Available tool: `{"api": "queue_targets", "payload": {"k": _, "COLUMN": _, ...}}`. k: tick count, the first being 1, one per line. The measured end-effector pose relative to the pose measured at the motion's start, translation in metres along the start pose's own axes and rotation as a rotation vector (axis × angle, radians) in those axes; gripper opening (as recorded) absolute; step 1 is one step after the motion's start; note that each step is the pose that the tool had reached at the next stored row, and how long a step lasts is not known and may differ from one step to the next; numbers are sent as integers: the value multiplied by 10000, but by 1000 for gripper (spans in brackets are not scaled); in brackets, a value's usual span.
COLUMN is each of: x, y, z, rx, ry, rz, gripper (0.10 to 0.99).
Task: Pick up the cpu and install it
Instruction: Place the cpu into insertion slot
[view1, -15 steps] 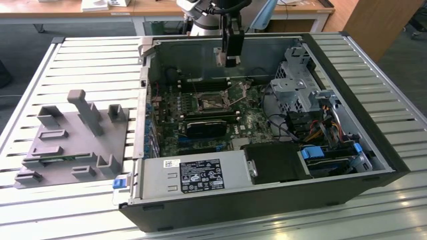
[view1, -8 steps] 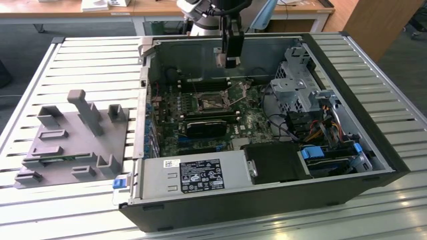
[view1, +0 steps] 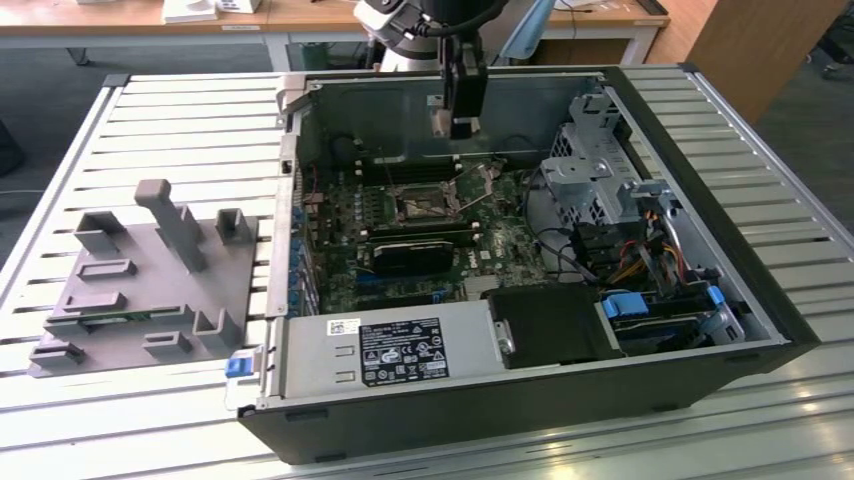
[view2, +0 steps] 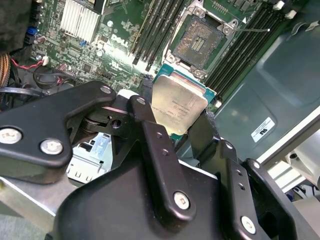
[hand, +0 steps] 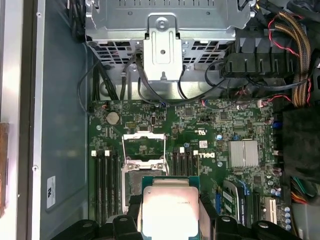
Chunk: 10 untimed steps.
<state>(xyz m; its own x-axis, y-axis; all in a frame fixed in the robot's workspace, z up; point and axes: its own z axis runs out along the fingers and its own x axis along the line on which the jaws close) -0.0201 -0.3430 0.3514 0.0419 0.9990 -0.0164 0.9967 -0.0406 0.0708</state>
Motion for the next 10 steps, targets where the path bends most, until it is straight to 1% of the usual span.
{"api": "queue_targets", "payload": {"k": 10, "x": 1, "y": -3, "z": 42, "rx": 1, "ry": -2, "rz": 0, "gripper": 537}}
